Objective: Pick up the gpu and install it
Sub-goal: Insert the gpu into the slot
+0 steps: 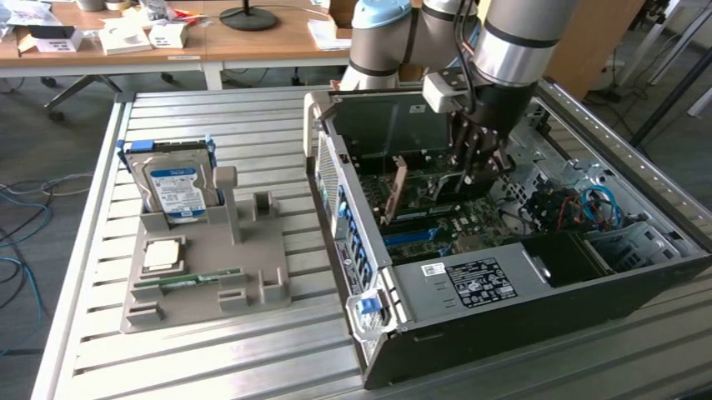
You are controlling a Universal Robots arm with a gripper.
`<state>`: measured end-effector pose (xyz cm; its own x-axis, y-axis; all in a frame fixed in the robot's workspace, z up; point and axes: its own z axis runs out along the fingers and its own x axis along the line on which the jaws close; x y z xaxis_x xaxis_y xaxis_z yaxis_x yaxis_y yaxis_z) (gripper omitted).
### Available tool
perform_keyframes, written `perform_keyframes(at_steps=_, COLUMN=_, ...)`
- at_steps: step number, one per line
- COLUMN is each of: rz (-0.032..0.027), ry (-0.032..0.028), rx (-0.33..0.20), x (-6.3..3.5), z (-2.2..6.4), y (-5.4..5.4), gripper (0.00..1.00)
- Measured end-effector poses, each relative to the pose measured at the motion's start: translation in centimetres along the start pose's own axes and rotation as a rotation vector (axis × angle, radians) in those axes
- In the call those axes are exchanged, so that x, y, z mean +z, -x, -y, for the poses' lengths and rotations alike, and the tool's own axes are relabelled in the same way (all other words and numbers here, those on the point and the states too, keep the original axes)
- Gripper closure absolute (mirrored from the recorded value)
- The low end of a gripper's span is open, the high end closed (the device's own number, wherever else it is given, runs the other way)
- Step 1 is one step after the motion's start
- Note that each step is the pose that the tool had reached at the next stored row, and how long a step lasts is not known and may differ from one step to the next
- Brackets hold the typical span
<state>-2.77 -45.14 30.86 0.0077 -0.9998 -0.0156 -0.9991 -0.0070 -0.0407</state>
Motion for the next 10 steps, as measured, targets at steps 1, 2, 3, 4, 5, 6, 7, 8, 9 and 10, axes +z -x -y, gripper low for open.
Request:
perform_keyframes(at_steps=1, rz=0.0001, ry=-0.0001, rx=0.002, x=0.05, z=-0.02, y=0.0, gripper=0.74)
perform_keyframes(at_steps=2, rz=0.0, ry=-0.0001, rx=0.003, x=0.11, z=-0.03, y=-0.01, gripper=0.74)
perform_keyframes(at_steps=3, rz=-0.0002, ry=-0.0001, rx=0.005, x=0.17, z=-0.06, y=-0.02, gripper=0.74)
perform_keyframes(at_steps=4, rz=-0.0004, ry=-0.0001, rx=0.008, x=0.25, z=-0.07, y=-0.02, gripper=0.74)
perform_keyframes(at_steps=5, rz=-0.0004, ry=-0.0002, rx=0.01, x=0.33, z=-0.1, y=-0.02, gripper=0.74)
perform_keyframes(at_steps=6, rz=-0.0006, ry=-0.0002, rx=0.013, x=0.43, z=-0.12, y=-0.03, gripper=0.74)
perform_keyframes(at_steps=7, rz=-0.0006, ry=-0.0003, rx=0.016, x=0.51, z=-0.14, y=-0.03, gripper=0.74)
perform_keyframes(at_steps=8, rz=-0.0007, ry=-0.0003, rx=0.018, x=0.6, z=-0.16, y=-0.03, gripper=0.74)
perform_keyframes(at_steps=9, rz=-0.0008, ry=-0.0003, rx=0.02, x=0.65, z=-0.18, y=-0.04, gripper=0.74)
perform_keyframes(at_steps=10, rz=-0.0011, ry=-0.0003, rx=0.02, x=0.66, z=-0.18, y=-0.04, gripper=0.74)
